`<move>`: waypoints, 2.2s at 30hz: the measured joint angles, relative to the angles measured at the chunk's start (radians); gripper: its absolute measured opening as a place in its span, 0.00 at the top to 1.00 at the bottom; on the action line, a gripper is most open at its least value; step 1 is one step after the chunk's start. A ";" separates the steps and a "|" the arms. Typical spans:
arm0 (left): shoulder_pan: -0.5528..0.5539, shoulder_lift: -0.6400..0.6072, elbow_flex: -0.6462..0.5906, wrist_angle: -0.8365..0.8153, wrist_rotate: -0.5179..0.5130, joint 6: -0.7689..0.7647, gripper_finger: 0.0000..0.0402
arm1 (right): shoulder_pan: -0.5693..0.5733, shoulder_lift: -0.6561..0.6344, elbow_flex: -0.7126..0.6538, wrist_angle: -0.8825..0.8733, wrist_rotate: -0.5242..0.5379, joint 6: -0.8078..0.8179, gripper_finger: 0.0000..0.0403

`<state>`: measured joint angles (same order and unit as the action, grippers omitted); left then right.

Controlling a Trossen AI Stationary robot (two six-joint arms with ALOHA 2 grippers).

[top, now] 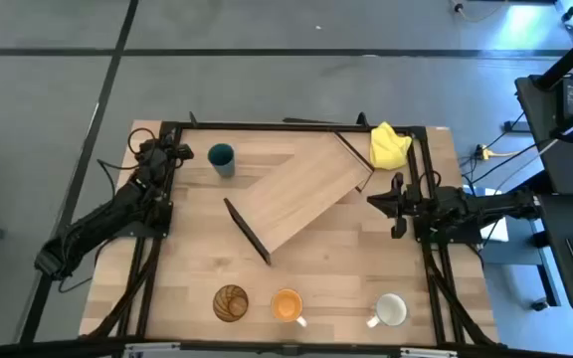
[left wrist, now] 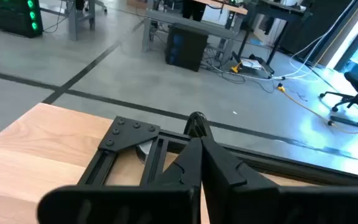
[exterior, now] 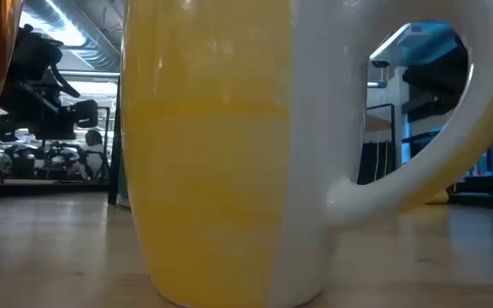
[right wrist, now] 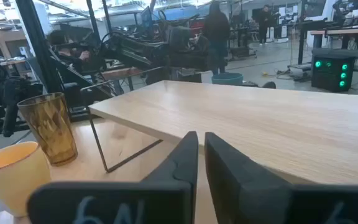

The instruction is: Stack small to large cups/mugs on shelf

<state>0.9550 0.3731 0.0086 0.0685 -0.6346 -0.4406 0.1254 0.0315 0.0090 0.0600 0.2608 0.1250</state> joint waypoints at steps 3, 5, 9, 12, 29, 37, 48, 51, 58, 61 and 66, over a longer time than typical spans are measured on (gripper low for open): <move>0.000 0.000 0.000 0.000 0.000 0.000 1.00 | 0.000 0.000 0.000 0.000 0.000 0.001 0.92; 0.000 0.000 0.000 0.000 0.000 0.000 1.00 | 0.000 0.000 0.000 0.000 0.000 0.000 0.92; 0.000 0.000 0.000 0.000 0.000 0.000 1.00 | 0.000 0.000 0.000 0.000 0.000 0.001 0.92; 0.000 0.000 0.000 0.000 0.000 0.000 1.00 | 0.000 0.000 0.000 0.000 0.000 0.000 0.92; 0.000 0.000 0.000 0.000 0.000 0.000 1.00 | 0.000 0.000 0.000 0.000 0.000 0.001 0.92; 0.000 0.000 0.000 0.000 0.000 0.000 1.00 | 0.000 0.000 0.000 0.000 0.000 0.000 0.92; 0.000 0.000 0.000 0.000 0.000 0.000 1.00 | 0.000 0.000 0.000 0.000 0.000 0.000 0.92; 0.000 0.000 0.000 0.000 0.000 0.000 1.00 | 0.000 0.000 0.000 0.000 0.000 0.001 0.92; 0.000 0.000 0.000 0.000 0.000 0.000 1.00 | 0.000 0.000 0.000 0.000 -0.006 0.056 0.92; 0.000 0.000 0.000 0.000 0.000 0.000 1.00 | 0.000 0.000 0.000 0.004 -0.074 0.280 0.92; 0.000 0.000 0.000 0.000 0.000 0.000 1.00 | 0.001 0.000 0.000 0.015 -0.105 0.503 0.92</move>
<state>0.9553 0.3729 0.0086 0.0685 -0.6345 -0.4404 0.1261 0.0315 0.0086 0.0746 0.1558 0.6282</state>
